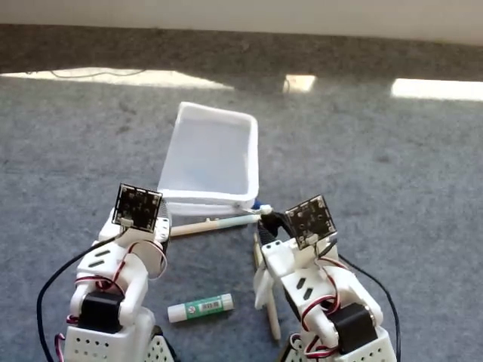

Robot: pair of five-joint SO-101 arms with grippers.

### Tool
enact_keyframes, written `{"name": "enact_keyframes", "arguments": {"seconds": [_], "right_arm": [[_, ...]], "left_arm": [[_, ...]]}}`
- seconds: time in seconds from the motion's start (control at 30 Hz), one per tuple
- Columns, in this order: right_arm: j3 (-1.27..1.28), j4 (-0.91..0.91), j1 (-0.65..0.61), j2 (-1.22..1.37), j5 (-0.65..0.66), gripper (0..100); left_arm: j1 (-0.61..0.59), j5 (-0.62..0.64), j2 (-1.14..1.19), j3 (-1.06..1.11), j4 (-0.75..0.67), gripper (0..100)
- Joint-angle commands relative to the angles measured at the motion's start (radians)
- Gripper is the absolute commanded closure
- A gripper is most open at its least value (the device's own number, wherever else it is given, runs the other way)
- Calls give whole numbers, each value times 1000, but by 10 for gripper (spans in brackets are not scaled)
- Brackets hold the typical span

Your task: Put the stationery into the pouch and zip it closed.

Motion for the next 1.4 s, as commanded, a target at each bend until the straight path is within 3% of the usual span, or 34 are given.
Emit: {"name": "enact_keyframes", "arguments": {"seconds": [0.0, 0.07, 0.3, 0.57, 0.8, 0.93, 1.13, 1.37], "right_arm": [[-90, -1, -7, -8, -6, 993], [-101, -1, -7, -8, -6, 993], [-150, 38, -10, -8, -8, 993], [-223, 101, -105, -8, -14, 993], [-223, 101, -102, -8, -14, 993], [-223, 97, -102, -8, -14, 993], [-225, 105, -101, -8, -14, 983], [-222, 105, -48, -8, -14, 767]], "left_arm": [[-31, 46, -13, -51, 2, 800], [-35, 101, -13, -53, 2, 768], [-31, 106, -5, -50, -2, 761], [-28, 107, -4, -12, -69, 768], [-16, 100, -4, 7, -106, 894], [42, 3, -4, 1, -103, 965], [47, -20, -4, -62, 5, 994], [4, -17, -4, -91, 35, 994]]}}
